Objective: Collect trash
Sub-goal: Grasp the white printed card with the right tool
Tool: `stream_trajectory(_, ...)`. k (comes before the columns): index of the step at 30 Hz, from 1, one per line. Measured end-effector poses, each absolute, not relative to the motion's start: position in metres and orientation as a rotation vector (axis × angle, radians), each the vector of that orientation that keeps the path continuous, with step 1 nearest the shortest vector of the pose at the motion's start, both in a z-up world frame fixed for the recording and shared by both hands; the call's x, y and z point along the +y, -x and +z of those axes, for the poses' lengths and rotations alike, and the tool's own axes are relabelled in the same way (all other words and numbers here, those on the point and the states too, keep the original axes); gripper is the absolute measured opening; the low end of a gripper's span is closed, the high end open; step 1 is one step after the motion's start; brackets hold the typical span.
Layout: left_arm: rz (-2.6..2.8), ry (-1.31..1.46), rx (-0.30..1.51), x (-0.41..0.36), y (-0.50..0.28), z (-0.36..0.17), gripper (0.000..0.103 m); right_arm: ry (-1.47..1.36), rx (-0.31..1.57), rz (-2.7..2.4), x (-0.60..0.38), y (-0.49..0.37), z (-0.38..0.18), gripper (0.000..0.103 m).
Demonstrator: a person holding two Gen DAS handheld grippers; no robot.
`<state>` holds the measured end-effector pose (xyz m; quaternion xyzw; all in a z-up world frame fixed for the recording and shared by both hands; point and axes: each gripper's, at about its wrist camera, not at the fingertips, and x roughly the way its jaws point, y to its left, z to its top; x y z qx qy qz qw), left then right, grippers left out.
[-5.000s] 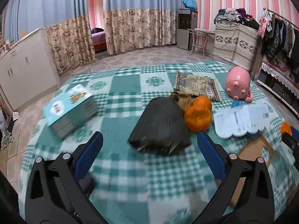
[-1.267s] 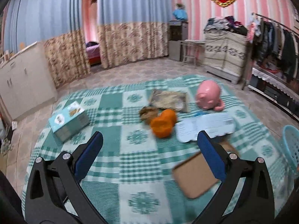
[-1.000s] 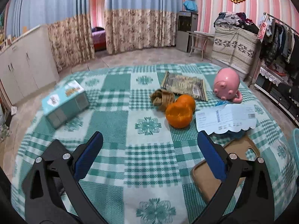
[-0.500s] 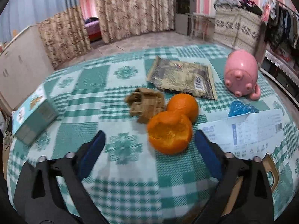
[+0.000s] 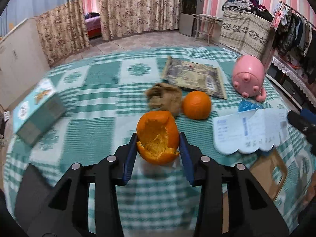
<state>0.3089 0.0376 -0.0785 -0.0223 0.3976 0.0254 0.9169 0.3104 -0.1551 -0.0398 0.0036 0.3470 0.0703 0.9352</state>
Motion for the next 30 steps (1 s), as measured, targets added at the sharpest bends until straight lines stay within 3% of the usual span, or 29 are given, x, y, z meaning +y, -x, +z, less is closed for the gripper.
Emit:
stream_trajectory(9,0.126,0.058,0.815,0.088,-0.28,-0.078,0.04,-0.139,0.76,0.285,-0.146,-0.322,-0.053,0.087)
stream_trajectory(11,0.133,0.082,0.825,0.096,-0.279,-0.081,0.04,-0.111,0.75,0.326,-0.137,-0.318,-0.049,0.074)
stream_trajectory(13,0.14,0.103,0.828,0.103,-0.278,-0.081,0.04,-0.067,0.75,0.352,-0.129,-0.315,-0.047,0.049)
stream_trajectory(19,0.161,0.082,0.806,0.105,-0.267,-0.077,0.04,-0.077,0.74,0.407,-0.128,-0.303,-0.04,0.024)
stream_trajectory(30,0.17,0.071,0.77,0.11,-0.234,-0.059,0.04,0.041,0.762,0.556,-0.1,-0.262,-0.037,0.02)
